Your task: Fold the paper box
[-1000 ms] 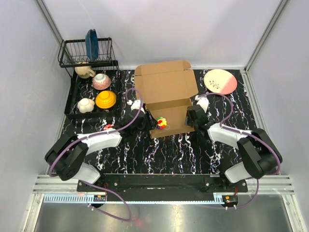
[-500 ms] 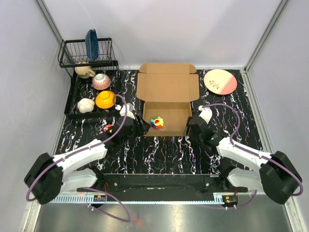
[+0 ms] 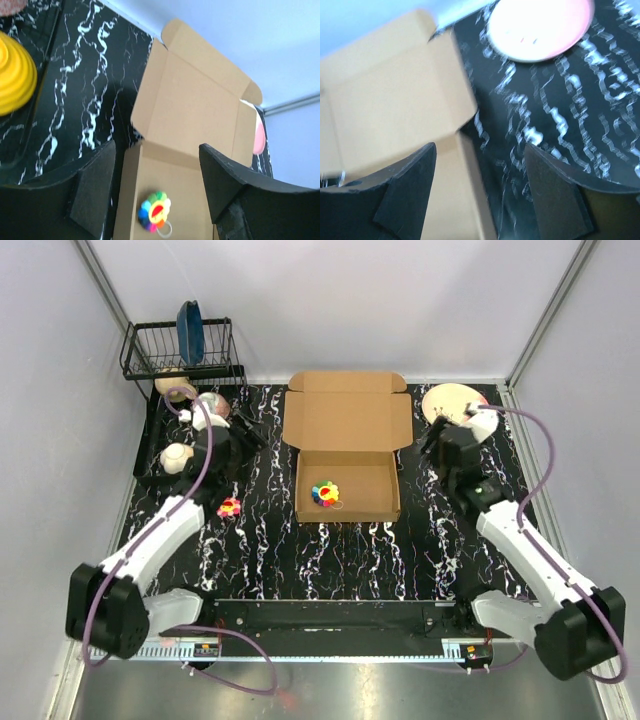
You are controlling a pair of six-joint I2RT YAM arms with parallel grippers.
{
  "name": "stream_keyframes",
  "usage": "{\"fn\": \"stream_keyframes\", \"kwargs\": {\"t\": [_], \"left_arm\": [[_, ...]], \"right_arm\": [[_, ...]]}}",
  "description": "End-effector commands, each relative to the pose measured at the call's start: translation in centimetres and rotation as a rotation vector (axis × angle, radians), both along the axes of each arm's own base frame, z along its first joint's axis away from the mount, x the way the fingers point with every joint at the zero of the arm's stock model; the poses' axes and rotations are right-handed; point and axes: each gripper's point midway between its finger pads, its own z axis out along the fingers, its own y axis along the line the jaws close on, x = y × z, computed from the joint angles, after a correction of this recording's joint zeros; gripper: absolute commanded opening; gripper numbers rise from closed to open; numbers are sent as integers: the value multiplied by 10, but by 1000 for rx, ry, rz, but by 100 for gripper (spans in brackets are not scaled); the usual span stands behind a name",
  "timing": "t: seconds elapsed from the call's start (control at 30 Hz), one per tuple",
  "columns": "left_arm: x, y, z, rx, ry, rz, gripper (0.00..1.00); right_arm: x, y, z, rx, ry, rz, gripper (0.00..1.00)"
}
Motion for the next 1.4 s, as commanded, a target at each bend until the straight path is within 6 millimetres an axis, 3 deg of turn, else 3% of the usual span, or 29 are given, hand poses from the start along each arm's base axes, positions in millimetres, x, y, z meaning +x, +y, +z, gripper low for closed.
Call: {"fn": "stream_keyframes", "kwargs": {"t": [0.0, 0.07, 0.1, 0.17, 0.2, 0.23, 0.3, 0.33, 0.47, 0.67, 1.0, 1.2, 1.23, 1.37], "left_arm": [[53, 2, 29, -32, -95, -46, 72], [71, 0, 40, -65, -118, -101, 73], [85, 8, 26, -76, -96, -96, 73], [96, 3, 31, -132, -129, -173, 73], [107, 12, 17, -178, -99, -172, 73], [108, 6, 25, -213, -143, -241, 73], [115, 16, 12, -278, -129, -254, 73], [114, 13, 18, -287, -166, -300, 74], [118, 24, 9, -258, -170, -296, 74], [131, 24, 5, -213, -164, -312, 74], [148, 26, -7, -189, -138, -305, 73], [152, 26, -11, -179, -128, -308, 73], [153, 26, -10, -179, -128, -308, 73], [158, 27, -13, -171, -122, -304, 73]], "right_arm": [[45, -32, 39, 84, -136, -51, 77], [67, -23, 58, 116, -237, 2, 77], [76, -24, 67, 118, -262, 16, 78], [103, -21, 68, 113, -247, 48, 79], [113, -20, 66, 109, -236, 69, 79], [122, -16, 63, 118, -219, 115, 80], [145, -14, 46, 110, -175, 150, 80], [151, -17, 41, 112, -166, 162, 80], [180, -27, 8, 159, -150, 205, 79], [206, -16, -21, 185, -134, 311, 75], [235, 3, -31, 239, -146, 406, 71], [249, 5, -49, 228, -94, 419, 68], [249, 5, -60, 231, -63, 416, 68], [257, 9, -64, 247, -47, 432, 66]]}}
